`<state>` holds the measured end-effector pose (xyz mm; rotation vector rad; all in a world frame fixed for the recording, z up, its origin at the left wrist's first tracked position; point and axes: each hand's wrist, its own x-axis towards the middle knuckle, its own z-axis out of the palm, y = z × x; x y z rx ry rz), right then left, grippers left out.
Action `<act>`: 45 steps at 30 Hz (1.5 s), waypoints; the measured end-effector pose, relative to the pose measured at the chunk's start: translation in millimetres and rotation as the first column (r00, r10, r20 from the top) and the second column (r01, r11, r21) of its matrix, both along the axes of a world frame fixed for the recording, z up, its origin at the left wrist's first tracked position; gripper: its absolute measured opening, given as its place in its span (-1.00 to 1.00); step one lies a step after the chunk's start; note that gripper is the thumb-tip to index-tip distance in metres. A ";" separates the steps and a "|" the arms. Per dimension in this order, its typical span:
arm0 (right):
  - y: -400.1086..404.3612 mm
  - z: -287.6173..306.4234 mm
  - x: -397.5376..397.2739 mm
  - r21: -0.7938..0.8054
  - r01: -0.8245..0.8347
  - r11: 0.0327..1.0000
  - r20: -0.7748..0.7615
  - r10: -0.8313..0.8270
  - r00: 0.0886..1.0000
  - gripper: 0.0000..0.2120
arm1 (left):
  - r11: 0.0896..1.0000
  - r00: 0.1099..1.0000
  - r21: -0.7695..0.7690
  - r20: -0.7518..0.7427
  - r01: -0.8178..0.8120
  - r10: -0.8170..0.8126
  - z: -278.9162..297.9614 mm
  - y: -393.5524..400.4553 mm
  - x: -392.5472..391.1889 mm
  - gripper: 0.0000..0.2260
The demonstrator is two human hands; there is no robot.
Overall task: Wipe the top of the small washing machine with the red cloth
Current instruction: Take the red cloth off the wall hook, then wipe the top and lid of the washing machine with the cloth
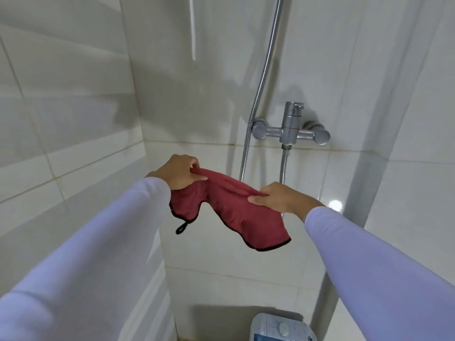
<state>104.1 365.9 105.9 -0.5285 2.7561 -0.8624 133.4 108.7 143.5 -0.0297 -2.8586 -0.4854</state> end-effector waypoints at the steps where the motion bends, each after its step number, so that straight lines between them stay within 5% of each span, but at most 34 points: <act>1: 4.9 3.0 3.5 -0.022 0.028 0.999 0.031 -0.027 0.999 -0.60 | 1.000 1.000 -0.005 0.018 -0.002 0.002 0.7 6.8 3.9 -0.77; 5: 13.3 12.0 19.8 -0.256 0.180 0.950 0.224 -0.123 0.967 -0.58 | 0.997 0.993 0.079 0.117 -0.008 -0.001 4.0 47.1 16.2 -0.77; 9: 16.9 18.3 36.6 -0.506 0.350 0.788 0.439 -0.114 0.891 -0.63 | 0.965 0.987 0.261 0.152 0.004 -0.045 11.7 91.6 24.7 -0.83; 16: 46.1 26.1 50.2 -0.697 0.371 0.614 0.520 0.078 0.850 -0.37 | 0.828 0.925 0.556 0.272 0.076 -0.267 26.1 150.6 46.8 -0.76; 18: 60.1 25.3 53.7 -0.713 0.334 0.617 0.493 0.102 0.864 -0.31 | 0.801 0.876 0.591 0.331 0.097 -0.351 29.5 161.6 53.3 -0.73; 22: 83.7 14.3 56.4 -0.728 0.318 0.607 0.435 0.050 0.899 -0.57 | 0.811 0.841 0.555 0.338 0.185 -0.423 24.9 177.7 57.4 -0.77; 28: 122.0 4.3 52.3 -0.747 0.374 0.550 0.458 0.017 0.889 -0.59 | 0.750 0.993 0.652 -0.067 0.114 -0.093 -20.1 196.3 32.7 -0.88; 33: 140.4 -1.6 45.7 -0.813 0.350 0.465 0.447 0.113 0.887 -0.75 | 0.598 0.918 0.799 0.282 -0.065 -0.278 -45.4 205.8 23.3 -0.40; 37: 134.2 -10.6 37.5 -0.845 0.398 0.358 0.460 0.105 0.882 -0.76 | 0.482 0.823 0.875 0.299 -0.036 -0.482 -60.1 201.0 2.7 -0.22; 41: 120.7 -25.8 19.8 -0.824 0.490 0.283 0.519 0.032 0.854 -0.68 | 0.508 0.844 0.860 0.243 0.040 -0.478 -65.0 192.2 -22.7 -0.59; 45: 110.7 -51.1 9.6 -0.761 0.586 0.279 0.598 -0.049 0.800 -0.69 | 0.546 0.849 0.832 0.215 0.100 -0.483 -79.6 189.9 -44.7 -0.73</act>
